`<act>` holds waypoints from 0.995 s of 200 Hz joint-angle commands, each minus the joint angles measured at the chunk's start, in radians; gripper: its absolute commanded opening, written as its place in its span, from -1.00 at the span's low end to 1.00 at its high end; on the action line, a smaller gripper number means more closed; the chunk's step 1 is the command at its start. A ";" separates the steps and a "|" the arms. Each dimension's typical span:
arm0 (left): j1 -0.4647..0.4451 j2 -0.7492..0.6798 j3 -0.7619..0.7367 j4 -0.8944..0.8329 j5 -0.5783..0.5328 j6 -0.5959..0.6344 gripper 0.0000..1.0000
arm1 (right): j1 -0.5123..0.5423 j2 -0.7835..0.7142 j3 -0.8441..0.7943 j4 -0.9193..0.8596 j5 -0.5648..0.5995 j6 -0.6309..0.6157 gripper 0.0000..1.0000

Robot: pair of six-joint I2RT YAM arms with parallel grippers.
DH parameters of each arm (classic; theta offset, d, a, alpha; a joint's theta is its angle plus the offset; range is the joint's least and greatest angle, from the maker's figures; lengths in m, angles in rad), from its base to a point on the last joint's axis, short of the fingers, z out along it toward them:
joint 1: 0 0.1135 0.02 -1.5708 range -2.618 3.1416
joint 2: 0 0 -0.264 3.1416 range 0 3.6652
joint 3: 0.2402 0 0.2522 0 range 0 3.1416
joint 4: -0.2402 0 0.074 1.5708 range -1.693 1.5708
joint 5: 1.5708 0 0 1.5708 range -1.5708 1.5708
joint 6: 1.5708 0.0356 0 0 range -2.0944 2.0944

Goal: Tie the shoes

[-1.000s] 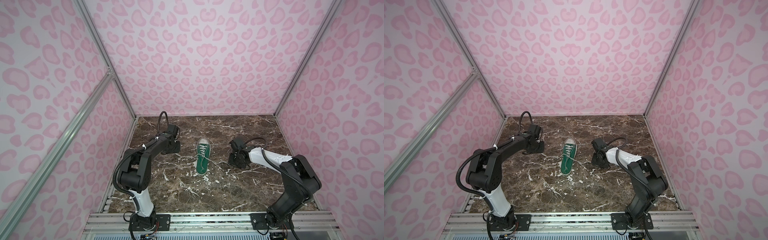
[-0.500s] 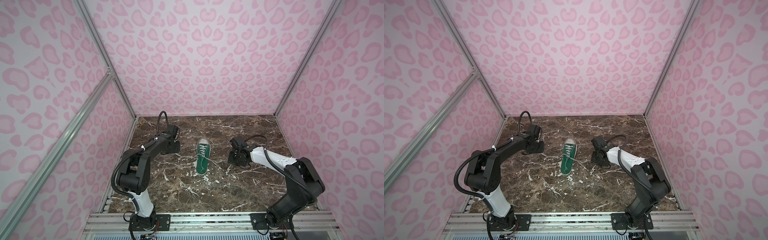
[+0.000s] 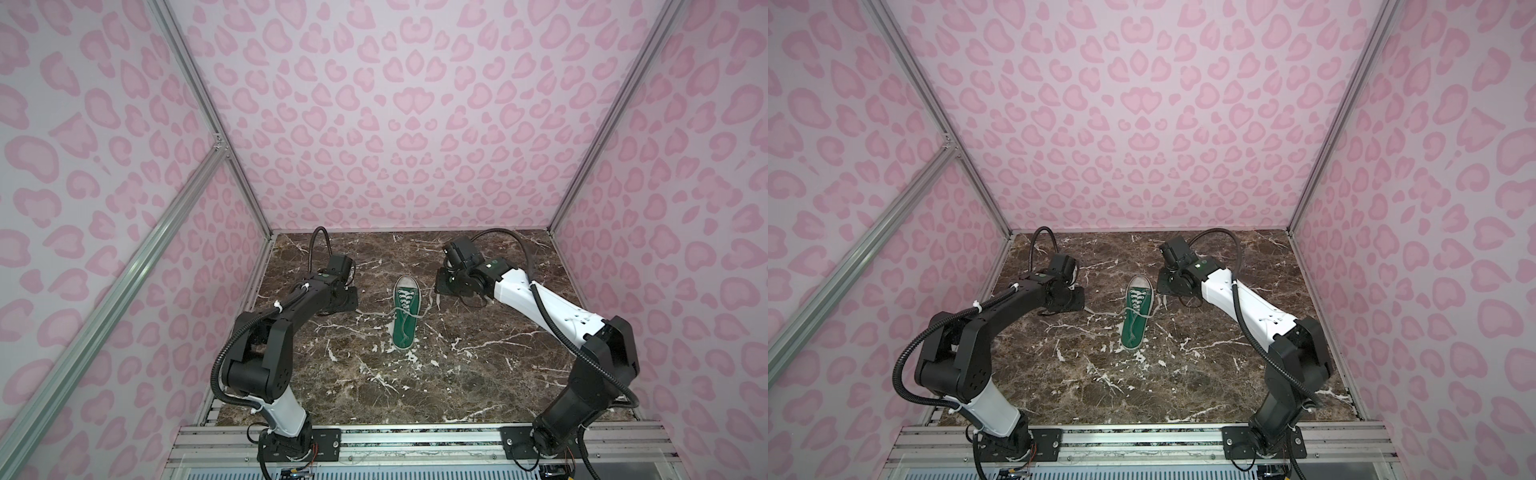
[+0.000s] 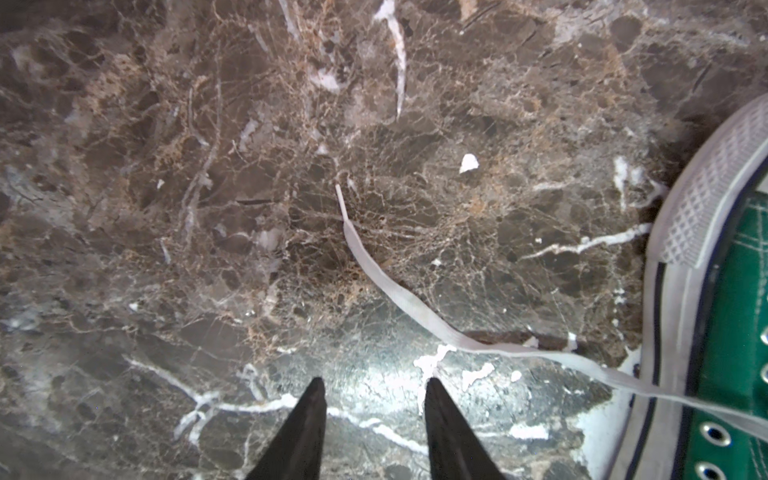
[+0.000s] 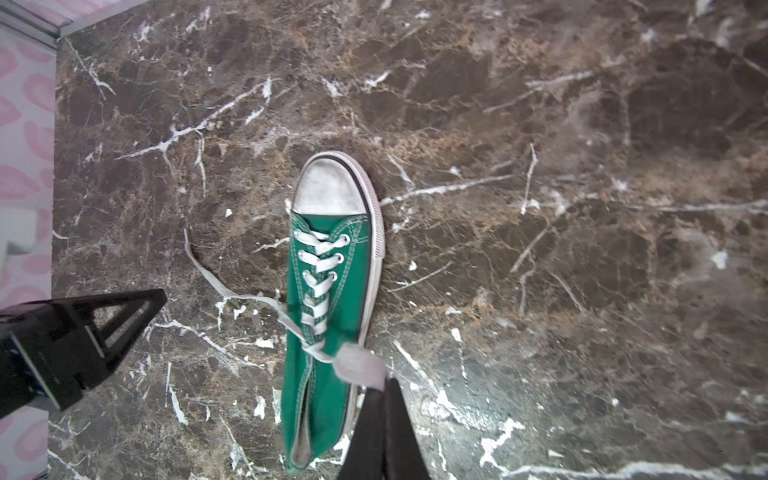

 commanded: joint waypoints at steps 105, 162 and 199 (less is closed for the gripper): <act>-0.002 -0.062 -0.123 0.072 0.072 -0.067 -0.16 | 0.108 0.434 0.464 0.025 -0.208 0.062 -0.93; -0.002 -0.077 -0.151 0.073 0.081 -0.073 -0.16 | 0.112 0.638 0.648 0.011 -0.254 0.090 -0.94; -0.003 -0.082 -0.165 0.076 0.084 -0.073 -0.16 | 0.115 0.694 0.666 0.032 -0.265 0.112 -0.94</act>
